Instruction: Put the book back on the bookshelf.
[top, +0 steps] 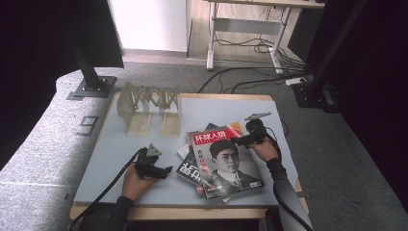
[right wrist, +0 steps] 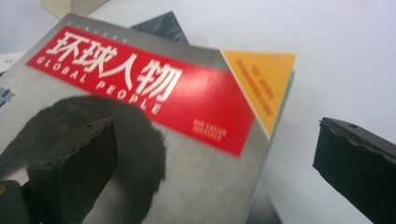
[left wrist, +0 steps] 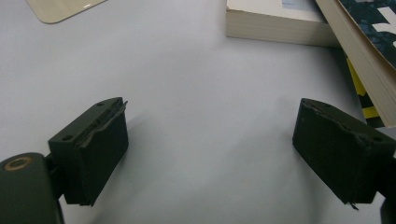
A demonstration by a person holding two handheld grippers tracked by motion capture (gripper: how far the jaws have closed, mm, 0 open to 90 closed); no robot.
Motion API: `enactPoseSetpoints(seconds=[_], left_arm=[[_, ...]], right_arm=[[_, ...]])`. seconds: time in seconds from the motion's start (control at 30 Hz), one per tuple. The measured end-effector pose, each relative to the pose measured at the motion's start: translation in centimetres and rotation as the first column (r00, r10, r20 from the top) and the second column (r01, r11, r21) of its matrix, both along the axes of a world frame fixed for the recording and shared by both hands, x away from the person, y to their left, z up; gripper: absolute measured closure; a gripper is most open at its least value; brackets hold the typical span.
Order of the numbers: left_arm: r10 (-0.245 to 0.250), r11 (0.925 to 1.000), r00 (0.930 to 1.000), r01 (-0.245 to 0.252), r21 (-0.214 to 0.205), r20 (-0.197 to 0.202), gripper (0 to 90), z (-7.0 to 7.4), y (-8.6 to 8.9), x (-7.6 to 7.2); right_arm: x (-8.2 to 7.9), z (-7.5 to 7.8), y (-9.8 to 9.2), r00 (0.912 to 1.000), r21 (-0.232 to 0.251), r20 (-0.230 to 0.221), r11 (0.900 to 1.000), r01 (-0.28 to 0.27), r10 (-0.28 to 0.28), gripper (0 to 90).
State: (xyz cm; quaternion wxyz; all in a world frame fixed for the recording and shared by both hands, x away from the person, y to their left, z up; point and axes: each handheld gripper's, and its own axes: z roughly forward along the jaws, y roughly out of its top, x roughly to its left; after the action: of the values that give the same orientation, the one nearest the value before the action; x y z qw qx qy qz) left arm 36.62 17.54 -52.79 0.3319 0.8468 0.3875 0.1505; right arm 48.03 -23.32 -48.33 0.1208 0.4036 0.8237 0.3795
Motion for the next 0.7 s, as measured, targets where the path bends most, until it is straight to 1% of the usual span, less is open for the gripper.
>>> enactPoseSetpoints(seconds=[0.07, 0.13, 0.4, 0.43, 0.47, 0.5, 0.6, 0.67, 0.7], left_arm=[[0.0, 1.0, 1.0, 0.0, 0.0, 0.001, 10.0, 0.0, 0.0, 0.0], [0.0, 1.0, 1.0, 0.0, 0.0, 0.001, 10.0, 0.0, 0.0, 0.0], [0.0, 1.0, 1.0, 0.0, 0.0, 0.001, 10.0, 0.0, 0.0, 0.0], [0.0, 1.0, 1.0, 0.0, 0.001, 0.001, 10.0, 0.0, 0.0, 0.0], [0.0, 1.0, 1.0, 0.0, 0.0, 0.001, 10.0, 0.0, 0.0, 0.0], [0.0, 1.0, 1.0, 0.0, 0.0, 0.001, 10.0, 0.0, 0.0, 0.0], [0.0, 1.0, 1.0, 0.0, 0.001, 0.001, 10.0, 0.0, 0.0, 0.0], [0.0, 1.0, 1.0, 0.0, 0.0, 0.002, 10.0, 0.0, 0.0, 0.0], [0.0, 1.0, 1.0, 0.0, 0.0, 0.002, 10.0, 0.0, 0.0, 0.0]], right_arm=[[0.5, -0.1, 0.2, 1.0, 0.004, 0.002, 1.0, -0.007, 0.007, 0.0], [1.0, -0.3, 0.4, 0.9999, 0.008, -0.006, 0.9999, -0.009, 0.009, 0.0], [2.3, -2.0, 0.8, 0.9982, 0.002, -0.059, 1.0, -0.007, 0.007, 0.0], [2.5, -2.2, 0.7, 0.9978, 0.01, -0.067, 0.9999, -0.007, 0.008, 0.0], [2.6, -2.5, 0.7, 0.9968, 0.034, -0.079, 0.9994, -0.006, 0.008, 0.0], [2.7, -2.6, 0.6, 0.9963, 0.048, -0.085, 0.9988, -0.006, 0.01, 0.0], [2.9, -2.8, 0.7, 0.994, 0.078, -0.108, 0.9969, -0.006, 0.015, 0.0], [3.0, -2.9, 0.7, 0.9917, 0.099, -0.125, 0.995, -0.017, 0.029, 2.9], [3.0, -2.9, 0.7, 0.9904, 0.11, -0.133, 0.9936, -0.023, 0.038, 6.4]])
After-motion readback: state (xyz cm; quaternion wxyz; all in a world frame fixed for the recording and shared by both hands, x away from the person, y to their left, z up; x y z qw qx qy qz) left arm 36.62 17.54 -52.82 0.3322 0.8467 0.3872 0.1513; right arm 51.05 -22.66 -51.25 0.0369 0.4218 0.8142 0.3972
